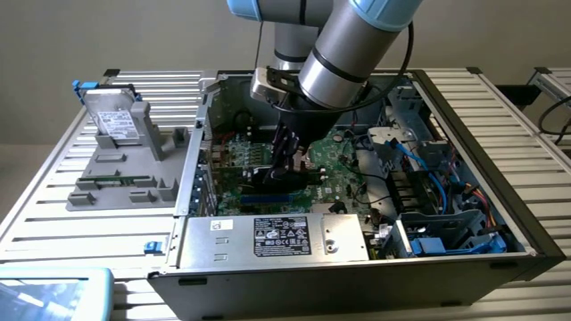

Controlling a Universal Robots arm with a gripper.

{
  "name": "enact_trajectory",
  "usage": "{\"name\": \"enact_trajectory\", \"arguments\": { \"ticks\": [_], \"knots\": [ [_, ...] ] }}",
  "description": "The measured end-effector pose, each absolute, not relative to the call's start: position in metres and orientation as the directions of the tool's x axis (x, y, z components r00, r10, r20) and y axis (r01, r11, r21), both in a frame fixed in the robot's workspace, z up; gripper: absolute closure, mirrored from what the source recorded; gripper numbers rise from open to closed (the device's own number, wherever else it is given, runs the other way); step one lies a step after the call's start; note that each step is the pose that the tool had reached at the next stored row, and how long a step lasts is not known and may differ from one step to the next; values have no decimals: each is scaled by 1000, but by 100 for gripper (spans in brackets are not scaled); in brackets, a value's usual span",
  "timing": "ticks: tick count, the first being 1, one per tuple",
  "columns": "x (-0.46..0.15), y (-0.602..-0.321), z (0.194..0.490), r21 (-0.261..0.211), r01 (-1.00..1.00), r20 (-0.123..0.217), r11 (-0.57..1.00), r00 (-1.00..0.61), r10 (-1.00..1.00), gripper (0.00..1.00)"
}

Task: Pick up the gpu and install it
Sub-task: 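Insert the gpu into the slot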

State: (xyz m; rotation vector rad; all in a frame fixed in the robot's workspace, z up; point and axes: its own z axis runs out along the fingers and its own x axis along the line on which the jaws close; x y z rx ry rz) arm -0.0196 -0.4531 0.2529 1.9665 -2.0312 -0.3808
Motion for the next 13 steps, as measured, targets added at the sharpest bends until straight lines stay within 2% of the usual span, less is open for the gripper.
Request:
{"name": "enact_trajectory", "arguments": {
  "ticks": [8,13],
  "knots": [
    [-20,-455,253,383,-923,-8,23,-28,-1000,72],
    [-21,-459,253,384,-923,-13,22,-29,-1000,72]
  ]
}}
